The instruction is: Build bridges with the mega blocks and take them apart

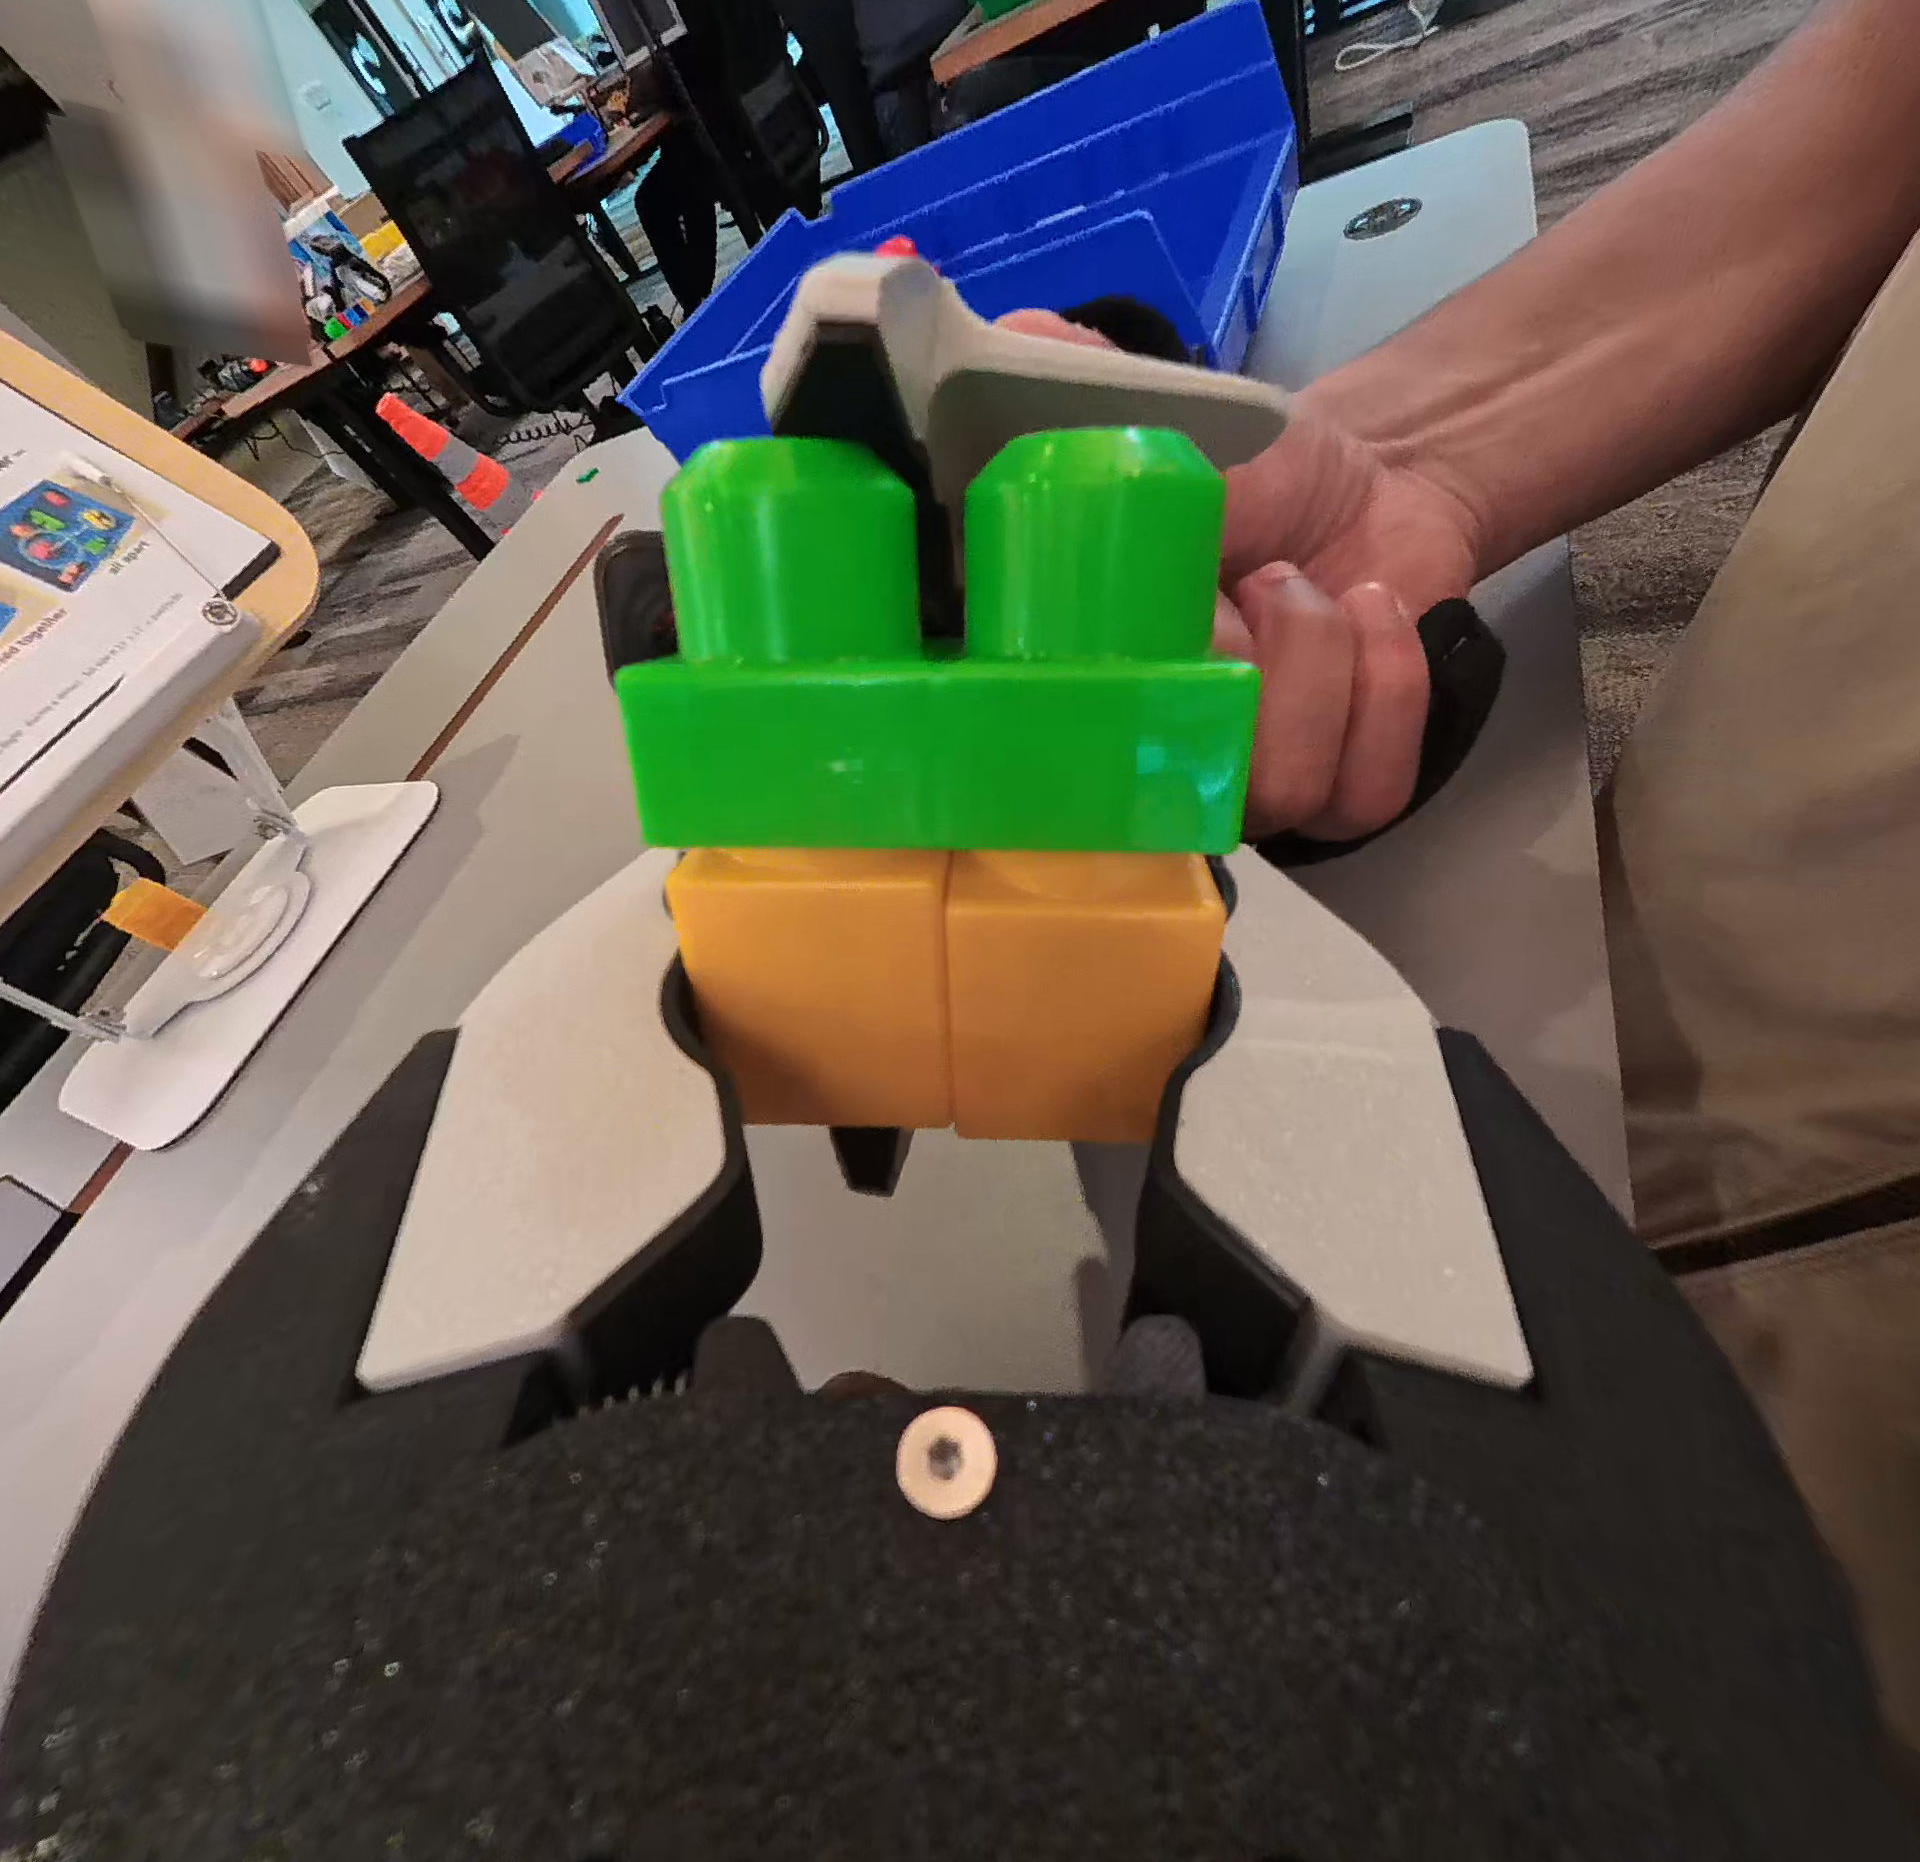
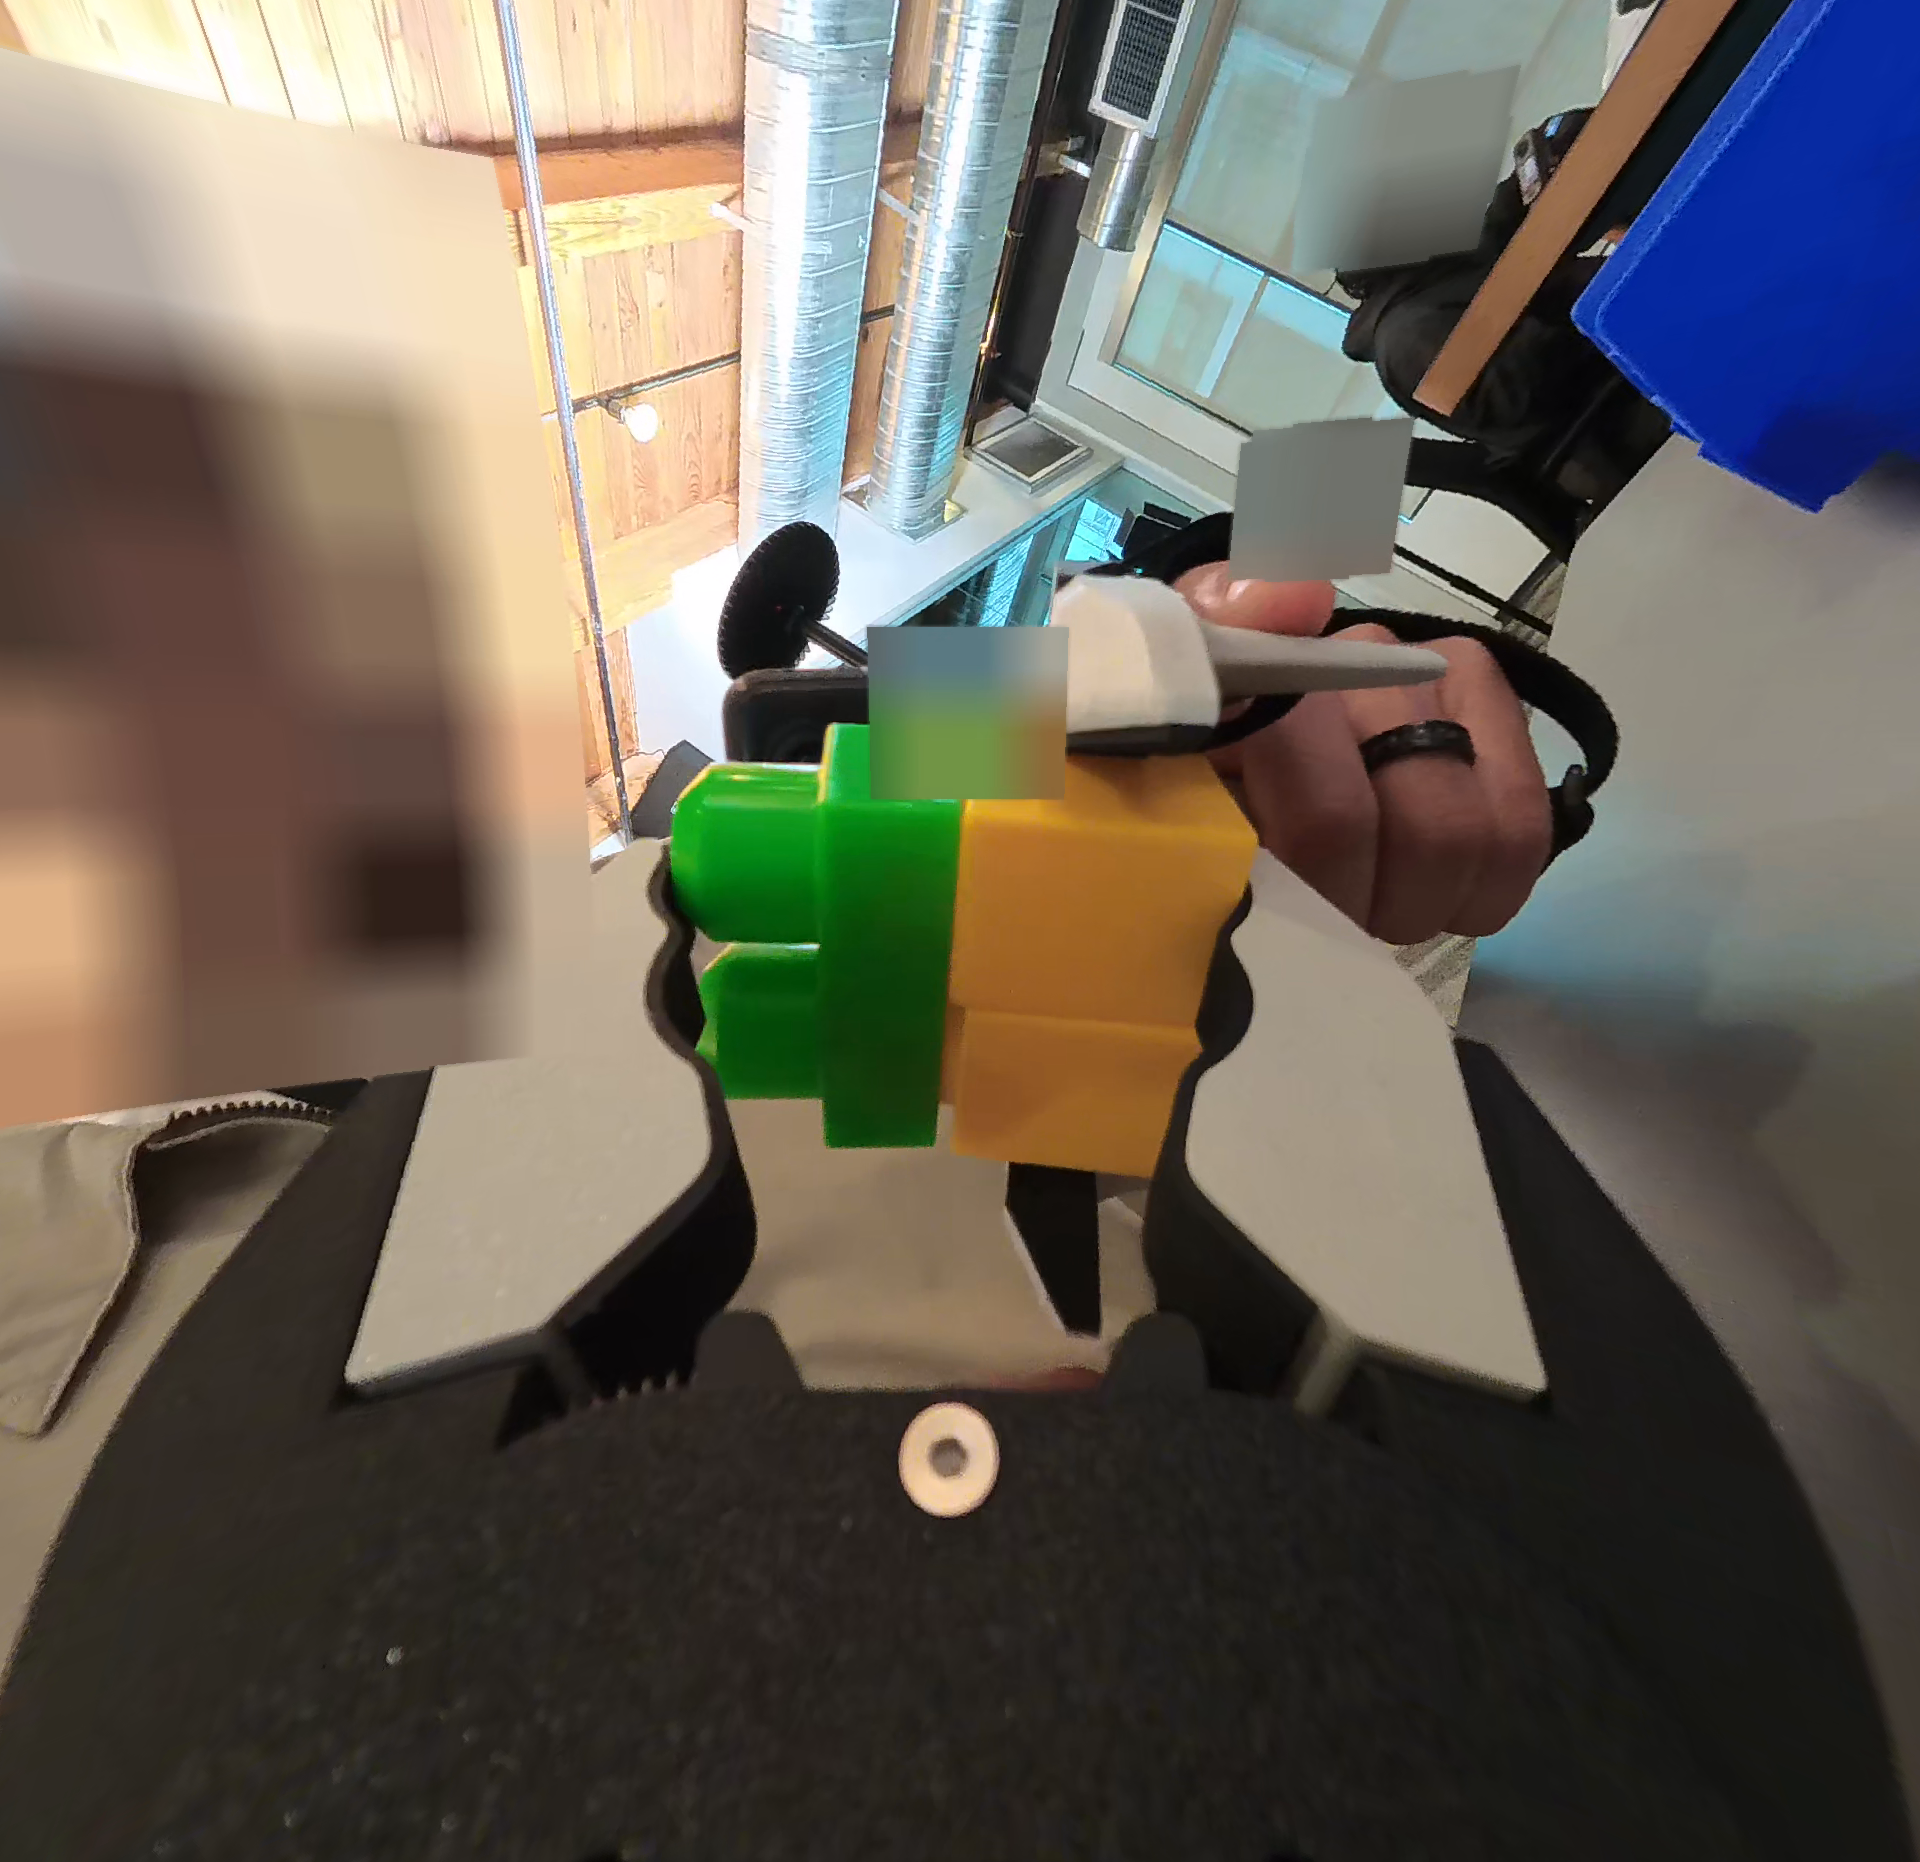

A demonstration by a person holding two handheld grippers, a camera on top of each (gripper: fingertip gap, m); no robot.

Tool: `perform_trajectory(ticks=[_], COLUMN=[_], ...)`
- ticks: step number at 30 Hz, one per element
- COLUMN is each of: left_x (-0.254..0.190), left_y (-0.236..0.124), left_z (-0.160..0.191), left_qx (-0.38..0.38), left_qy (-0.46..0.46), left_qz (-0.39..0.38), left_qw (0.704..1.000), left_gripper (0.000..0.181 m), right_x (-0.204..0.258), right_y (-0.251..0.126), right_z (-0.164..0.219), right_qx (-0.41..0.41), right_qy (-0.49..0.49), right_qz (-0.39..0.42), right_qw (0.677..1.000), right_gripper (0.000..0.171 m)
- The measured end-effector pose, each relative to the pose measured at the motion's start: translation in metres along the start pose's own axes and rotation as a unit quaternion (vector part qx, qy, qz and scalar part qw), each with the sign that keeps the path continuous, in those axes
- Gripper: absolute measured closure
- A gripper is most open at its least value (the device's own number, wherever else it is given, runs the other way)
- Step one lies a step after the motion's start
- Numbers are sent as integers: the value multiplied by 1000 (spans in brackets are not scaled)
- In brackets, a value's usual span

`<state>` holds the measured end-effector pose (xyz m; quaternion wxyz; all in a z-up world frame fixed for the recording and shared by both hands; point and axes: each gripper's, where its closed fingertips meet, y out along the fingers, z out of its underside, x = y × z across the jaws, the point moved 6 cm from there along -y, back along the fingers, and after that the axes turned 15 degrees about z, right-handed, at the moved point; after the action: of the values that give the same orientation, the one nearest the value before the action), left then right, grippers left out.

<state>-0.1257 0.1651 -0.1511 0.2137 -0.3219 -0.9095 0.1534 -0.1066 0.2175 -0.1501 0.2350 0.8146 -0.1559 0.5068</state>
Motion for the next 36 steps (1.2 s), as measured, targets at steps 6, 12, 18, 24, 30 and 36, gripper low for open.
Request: perform_trajectory(ticks=[6,12,18,24,30,36], left_x=[2,0,2,-3,-4,-1], left_y=[0,-2,-3,1,-3,0], left_z=[0,-6,-8,-3,-8,-7], left_qx=[-9,-18,16,20,-1,-4], left_qy=[-10,-12,11,12,7,11], left_qz=[-9,-8,-29,-18,-17,-30], left_qw=[1000,1000,999,1000,1000,999], left_gripper=[91,91,92,92,91,91], right_x=[-1,3,4,8,1,8], right_y=[3,3,0,-4,-8,4], right_z=[0,0,3,13,20,24], right_qx=[-6,-7,-12,-4,12,15], right_qy=[-5,17,6,-29,-61,-52], right_qz=[3,-35,-37,-9,52,23], right_qw=[1000,999,999,1000,997,998], right_gripper=[76,76,76,56,53,64])
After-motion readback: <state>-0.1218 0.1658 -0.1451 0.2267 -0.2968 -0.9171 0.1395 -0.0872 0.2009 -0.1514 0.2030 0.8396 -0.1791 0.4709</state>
